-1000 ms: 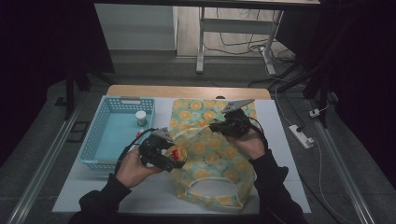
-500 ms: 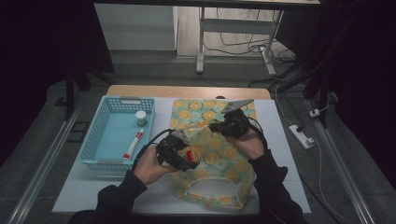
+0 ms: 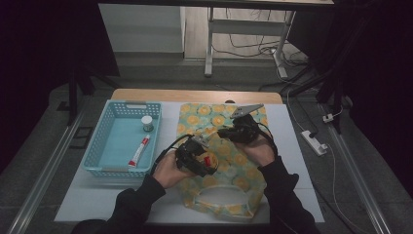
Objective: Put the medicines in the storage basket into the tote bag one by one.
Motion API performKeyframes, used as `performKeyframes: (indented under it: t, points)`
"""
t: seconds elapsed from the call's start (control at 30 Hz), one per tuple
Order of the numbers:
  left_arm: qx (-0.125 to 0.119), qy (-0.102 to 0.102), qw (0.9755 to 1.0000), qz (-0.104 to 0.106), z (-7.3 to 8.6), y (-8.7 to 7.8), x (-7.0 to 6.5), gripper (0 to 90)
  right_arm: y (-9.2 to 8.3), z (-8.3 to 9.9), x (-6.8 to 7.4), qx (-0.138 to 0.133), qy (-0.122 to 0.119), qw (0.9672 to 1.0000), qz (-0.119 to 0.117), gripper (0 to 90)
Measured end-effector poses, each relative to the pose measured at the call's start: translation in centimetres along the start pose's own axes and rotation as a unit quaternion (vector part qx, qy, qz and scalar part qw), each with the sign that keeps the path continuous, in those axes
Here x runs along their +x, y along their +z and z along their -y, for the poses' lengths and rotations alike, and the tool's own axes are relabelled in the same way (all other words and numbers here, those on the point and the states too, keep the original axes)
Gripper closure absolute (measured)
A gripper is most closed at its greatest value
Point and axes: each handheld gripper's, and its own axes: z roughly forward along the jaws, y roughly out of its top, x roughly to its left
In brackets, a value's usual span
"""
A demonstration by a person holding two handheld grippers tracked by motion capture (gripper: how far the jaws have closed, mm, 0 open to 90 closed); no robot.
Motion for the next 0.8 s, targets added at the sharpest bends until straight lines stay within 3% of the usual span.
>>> performKeyframes:
  t: [0.23,0.8]
  points:
    - [0.003,0.01,0.9999,0.008,-0.6,1.3,0.0,20.3,0.2,0.1,0.0,0.0,0.001,1.0,0.003,89.6]
    - [0.024,-0.008,0.9988,-0.041,-0.4,4.6,1.7,20.3,1.0,0.3,-0.1,0.006,0.0,1.0,0.008,89.6]
